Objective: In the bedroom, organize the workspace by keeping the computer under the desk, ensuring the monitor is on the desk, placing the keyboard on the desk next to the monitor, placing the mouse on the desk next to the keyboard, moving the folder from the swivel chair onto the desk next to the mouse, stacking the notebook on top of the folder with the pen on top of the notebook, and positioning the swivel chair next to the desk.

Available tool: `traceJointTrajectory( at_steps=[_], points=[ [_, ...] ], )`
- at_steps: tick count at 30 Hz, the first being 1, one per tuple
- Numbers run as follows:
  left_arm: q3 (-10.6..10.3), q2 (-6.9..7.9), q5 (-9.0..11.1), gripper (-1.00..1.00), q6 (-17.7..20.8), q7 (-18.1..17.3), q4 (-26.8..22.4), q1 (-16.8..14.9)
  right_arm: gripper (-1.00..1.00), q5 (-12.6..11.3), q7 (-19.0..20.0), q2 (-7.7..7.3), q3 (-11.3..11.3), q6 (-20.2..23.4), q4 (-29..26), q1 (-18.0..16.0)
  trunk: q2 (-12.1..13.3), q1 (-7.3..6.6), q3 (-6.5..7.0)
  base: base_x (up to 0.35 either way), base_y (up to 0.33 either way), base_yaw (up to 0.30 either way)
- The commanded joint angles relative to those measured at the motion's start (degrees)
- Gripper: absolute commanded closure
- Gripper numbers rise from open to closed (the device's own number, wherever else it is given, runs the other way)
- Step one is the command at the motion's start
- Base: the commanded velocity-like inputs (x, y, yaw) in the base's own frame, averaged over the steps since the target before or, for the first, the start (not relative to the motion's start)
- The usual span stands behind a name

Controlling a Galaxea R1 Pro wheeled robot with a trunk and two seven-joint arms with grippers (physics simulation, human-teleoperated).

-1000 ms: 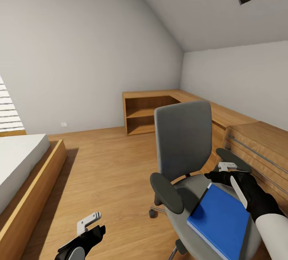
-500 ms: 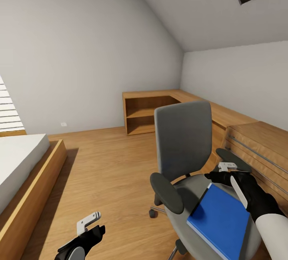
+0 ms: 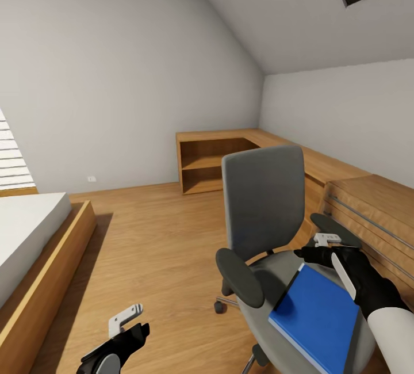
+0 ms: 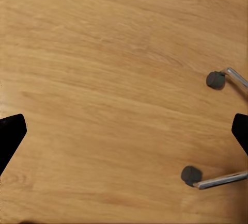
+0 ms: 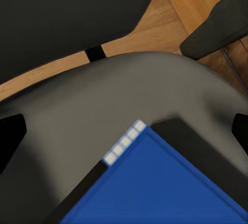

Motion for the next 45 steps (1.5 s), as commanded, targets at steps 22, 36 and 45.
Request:
traceJointTrajectory(
  at_steps=[22,36,45],
  points=[
    [0.9,0.08,0.7,-1.0,0.1,0.0,0.2,-0.1,-1.0,-0.3,0.0,0.0,-0.1,1.1,0.0,0.0,-3.6,1.97,-1.68,0.027,0.0,0.0],
    [0.9,0.09,0.5,-1.0,0.1,0.0,0.1,-0.1,-1.0,-0.2,-0.1,0.0,-0.2,1.9,0.1,0.0,-3.6,1.97,-1.68,0.084,0.0,0.0],
    [0.9,0.08,0.5,-1.0,0.0,0.2,0.1,0.0,-1.0,-0.2,-0.2,0.0,-0.2,1.9,0.1,0.0,-6.4,3.51,-2.93,0.004,0.0,0.0]
  ],
)
